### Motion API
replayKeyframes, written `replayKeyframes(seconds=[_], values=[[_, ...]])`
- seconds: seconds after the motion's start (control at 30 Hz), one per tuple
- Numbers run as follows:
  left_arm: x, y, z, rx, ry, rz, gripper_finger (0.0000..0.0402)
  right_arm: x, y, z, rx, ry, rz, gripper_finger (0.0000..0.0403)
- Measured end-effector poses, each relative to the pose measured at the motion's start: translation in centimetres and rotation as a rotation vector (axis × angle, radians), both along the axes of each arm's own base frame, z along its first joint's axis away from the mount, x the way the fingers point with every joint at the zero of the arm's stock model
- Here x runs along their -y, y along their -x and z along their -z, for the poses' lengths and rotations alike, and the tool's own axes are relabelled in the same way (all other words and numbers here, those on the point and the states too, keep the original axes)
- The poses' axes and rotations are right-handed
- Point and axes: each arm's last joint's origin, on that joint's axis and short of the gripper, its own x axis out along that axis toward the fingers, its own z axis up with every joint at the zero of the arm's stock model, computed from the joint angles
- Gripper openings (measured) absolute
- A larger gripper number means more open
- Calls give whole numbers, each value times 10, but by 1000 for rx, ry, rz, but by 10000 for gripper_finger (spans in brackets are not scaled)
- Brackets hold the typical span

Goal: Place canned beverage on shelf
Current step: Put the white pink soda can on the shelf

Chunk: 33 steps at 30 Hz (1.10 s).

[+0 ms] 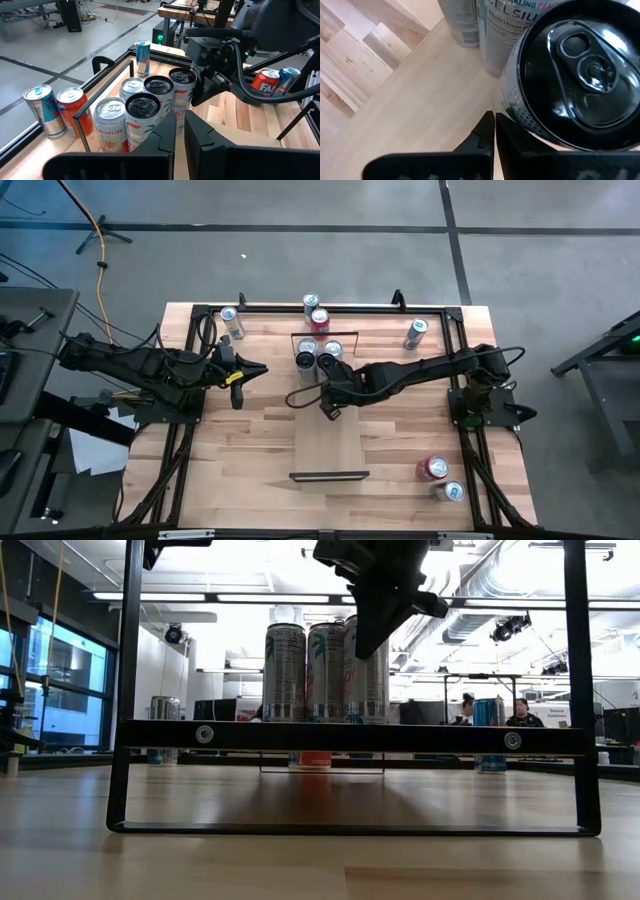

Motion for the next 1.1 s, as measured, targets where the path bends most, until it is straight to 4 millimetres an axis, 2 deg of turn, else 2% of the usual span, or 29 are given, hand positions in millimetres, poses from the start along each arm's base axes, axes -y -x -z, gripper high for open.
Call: replayKeyframes(seconds=[0.57,1.1], values=[[0,0,0,0,0,-1,0,13,-1,0,26,-21,101,0],[0,0,0,1,1,-1,0,20,-6,-2,32,51,0,0]])
